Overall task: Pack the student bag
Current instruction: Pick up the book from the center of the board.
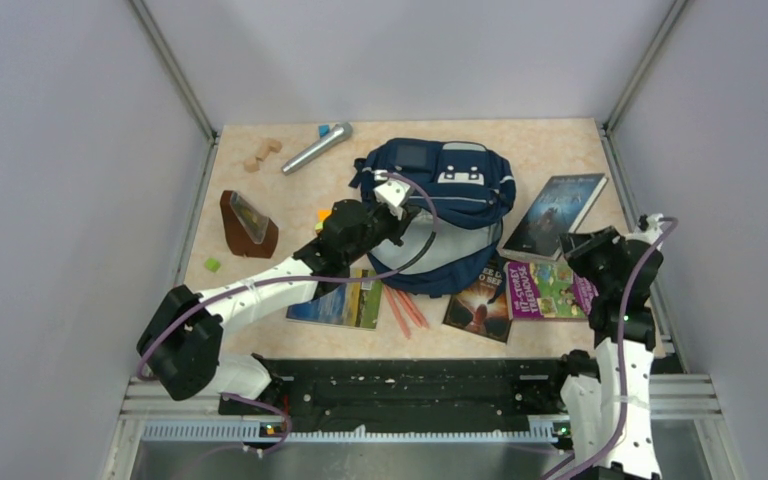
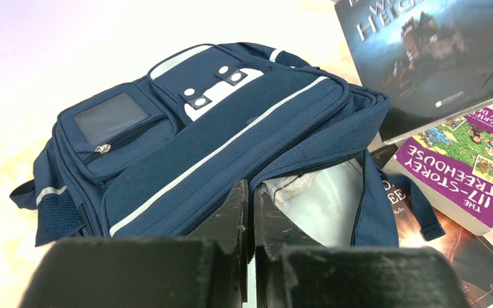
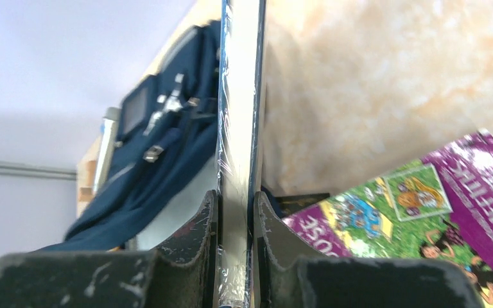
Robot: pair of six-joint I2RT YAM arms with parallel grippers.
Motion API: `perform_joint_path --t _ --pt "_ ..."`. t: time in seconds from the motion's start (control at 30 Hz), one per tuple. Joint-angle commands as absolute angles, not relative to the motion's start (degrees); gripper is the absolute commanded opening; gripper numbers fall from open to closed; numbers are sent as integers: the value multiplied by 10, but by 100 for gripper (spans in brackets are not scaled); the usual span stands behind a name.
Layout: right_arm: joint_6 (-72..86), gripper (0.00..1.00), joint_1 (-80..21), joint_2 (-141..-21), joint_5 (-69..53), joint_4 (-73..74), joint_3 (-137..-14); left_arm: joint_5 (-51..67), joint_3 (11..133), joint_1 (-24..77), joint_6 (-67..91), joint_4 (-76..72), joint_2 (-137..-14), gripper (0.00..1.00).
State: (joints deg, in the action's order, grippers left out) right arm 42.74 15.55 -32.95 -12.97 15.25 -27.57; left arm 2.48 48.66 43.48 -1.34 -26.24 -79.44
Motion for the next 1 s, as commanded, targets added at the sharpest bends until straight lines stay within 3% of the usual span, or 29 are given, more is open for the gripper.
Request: perform_joint_path --t 0.0,0.33,0.97 --pt "406 0 157 -308 -197 99 -376 8 515 428 5 -314 -762 0" --pt "450 0 157 -343 -322 132 -417 -37 536 416 53 -283 -779 0" --pt "525 0 157 -242 -459 232 -426 -34 557 397 148 -259 -802 0"
